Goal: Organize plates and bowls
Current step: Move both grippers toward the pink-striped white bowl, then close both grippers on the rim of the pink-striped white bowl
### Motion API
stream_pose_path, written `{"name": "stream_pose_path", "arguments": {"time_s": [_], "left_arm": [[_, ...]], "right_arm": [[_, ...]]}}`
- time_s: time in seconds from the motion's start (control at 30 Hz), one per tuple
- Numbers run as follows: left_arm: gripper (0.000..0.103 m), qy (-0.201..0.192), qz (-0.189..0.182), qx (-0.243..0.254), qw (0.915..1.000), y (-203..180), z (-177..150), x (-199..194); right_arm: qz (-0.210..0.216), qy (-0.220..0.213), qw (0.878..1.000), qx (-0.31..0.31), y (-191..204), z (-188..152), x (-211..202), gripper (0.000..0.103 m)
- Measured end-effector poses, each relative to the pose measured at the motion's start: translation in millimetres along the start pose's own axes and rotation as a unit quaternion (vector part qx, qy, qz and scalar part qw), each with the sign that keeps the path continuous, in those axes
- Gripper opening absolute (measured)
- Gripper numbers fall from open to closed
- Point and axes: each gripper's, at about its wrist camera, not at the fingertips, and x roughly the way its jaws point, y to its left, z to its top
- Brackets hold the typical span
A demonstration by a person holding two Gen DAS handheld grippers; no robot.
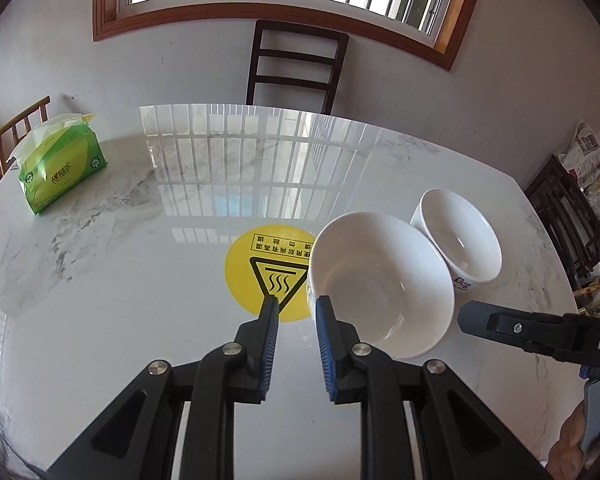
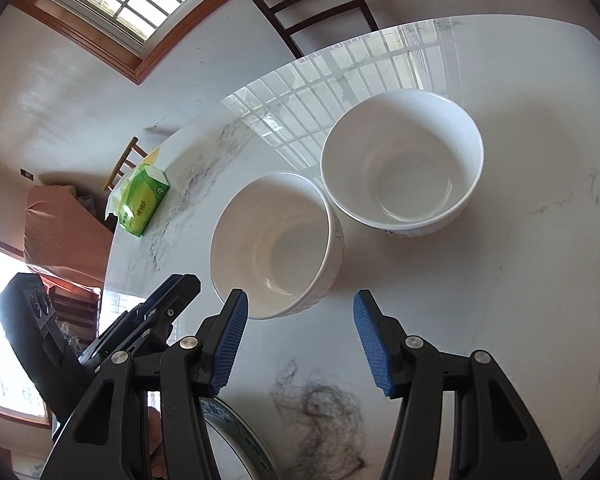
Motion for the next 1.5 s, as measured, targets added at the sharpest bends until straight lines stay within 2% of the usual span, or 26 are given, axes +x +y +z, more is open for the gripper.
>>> {"name": "stream_pose_path", "arguments": {"time_s": [0.27, 0.47, 0.6, 0.63, 0.8, 0.93, 1.13, 1.27, 1.33, 1.43, 1.5], "left_arm": [[0.020, 0.007, 0.017, 0.000, 0.9998, 2, 6, 14], [0.020, 0.017, 0.010, -0.011, 0.9997, 5, 9, 24], [0.020, 0.022, -0.003, -0.038, 0.9990, 12, 11, 28], [0.020, 0.022, -0.001, -0.039, 0.9990, 12, 10, 28], [0.020, 0.033, 0.028, -0.028, 0.9987, 8, 12, 32], [0.020, 0.046, 0.028, -0.040, 0.9978, 11, 15, 38], [0.020, 0.075, 0.014, -0.070, 0.9946, 18, 18, 51], [0.020, 0.060, -0.015, -0.095, 0.9936, 29, 19, 39], [0.020, 0.065, -0.036, -0.104, 0.9919, 34, 20, 33], [0.020, 0.063, -0.047, -0.109, 0.9909, 36, 22, 27], [0.026, 0.059, -0.050, -0.101, 0.9918, 33, 24, 24]], "right_arm": [[-0.002, 0.010, 1.000, 0.012, -6, 11, 14, 0.047], [-0.004, 0.023, 1.000, 0.014, -6, 14, 28, 0.046], [-0.008, 0.030, 0.999, 0.017, -8, 15, 34, 0.038], [-0.006, 0.032, 0.999, 0.020, -9, 16, 35, 0.034], [-0.002, 0.036, 0.999, 0.027, -12, 18, 39, 0.029], [-0.005, 0.042, 0.999, 0.024, -12, 19, 44, 0.023], [-0.004, 0.043, 0.999, 0.019, -11, 22, 46, 0.022], [-0.001, 0.046, 0.999, 0.017, -13, 22, 45, 0.022], [0.000, 0.046, 0.999, 0.017, -13, 22, 45, 0.022], [0.001, 0.047, 0.999, 0.015, -13, 23, 46, 0.022], [0.002, 0.048, 0.999, 0.015, -13, 23, 46, 0.022]]}}
